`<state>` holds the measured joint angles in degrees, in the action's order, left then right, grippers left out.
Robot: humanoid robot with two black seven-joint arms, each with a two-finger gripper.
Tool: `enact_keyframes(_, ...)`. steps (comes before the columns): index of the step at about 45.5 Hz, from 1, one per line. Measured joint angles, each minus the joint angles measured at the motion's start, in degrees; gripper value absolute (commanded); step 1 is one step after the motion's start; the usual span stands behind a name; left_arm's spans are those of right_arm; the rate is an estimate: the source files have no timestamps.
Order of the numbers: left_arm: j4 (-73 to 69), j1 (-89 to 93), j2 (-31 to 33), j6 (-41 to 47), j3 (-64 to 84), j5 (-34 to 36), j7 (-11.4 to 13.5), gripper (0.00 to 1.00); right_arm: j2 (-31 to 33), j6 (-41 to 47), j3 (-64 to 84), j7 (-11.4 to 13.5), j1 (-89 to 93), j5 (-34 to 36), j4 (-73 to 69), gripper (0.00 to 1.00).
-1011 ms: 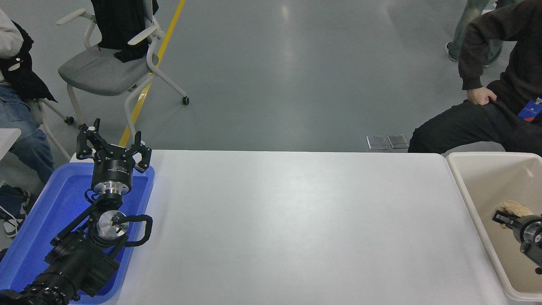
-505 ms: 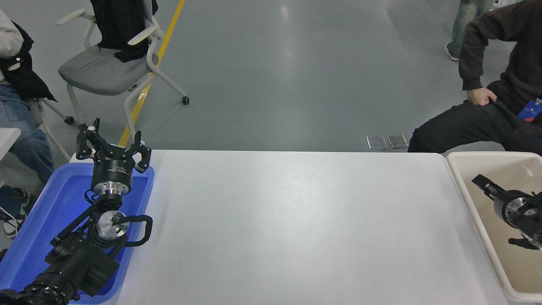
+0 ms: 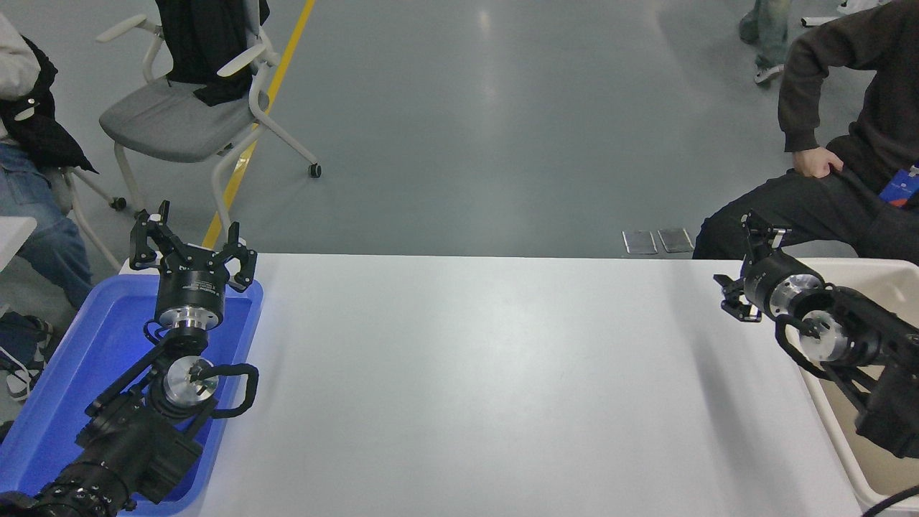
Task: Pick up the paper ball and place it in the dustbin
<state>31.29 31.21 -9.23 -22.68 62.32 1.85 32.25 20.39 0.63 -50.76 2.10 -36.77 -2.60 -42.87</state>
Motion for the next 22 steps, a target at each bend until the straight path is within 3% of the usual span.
enact_keyframes(10, 0.01, 0.00, 0.00, 0.00, 0.00, 0.00, 0.00, 0.99, -5.81, 8.81, -3.70, -0.28, 1.48, 10.30, 4.74, 1.00)
enact_keyframes(22, 0.01, -0.01, 0.00, 0.00, 0.00, 0.00, 0.00, 0.99, -8.27, 17.29, -5.04, -0.37, 3.92, 15.07, 9.81, 1.00)
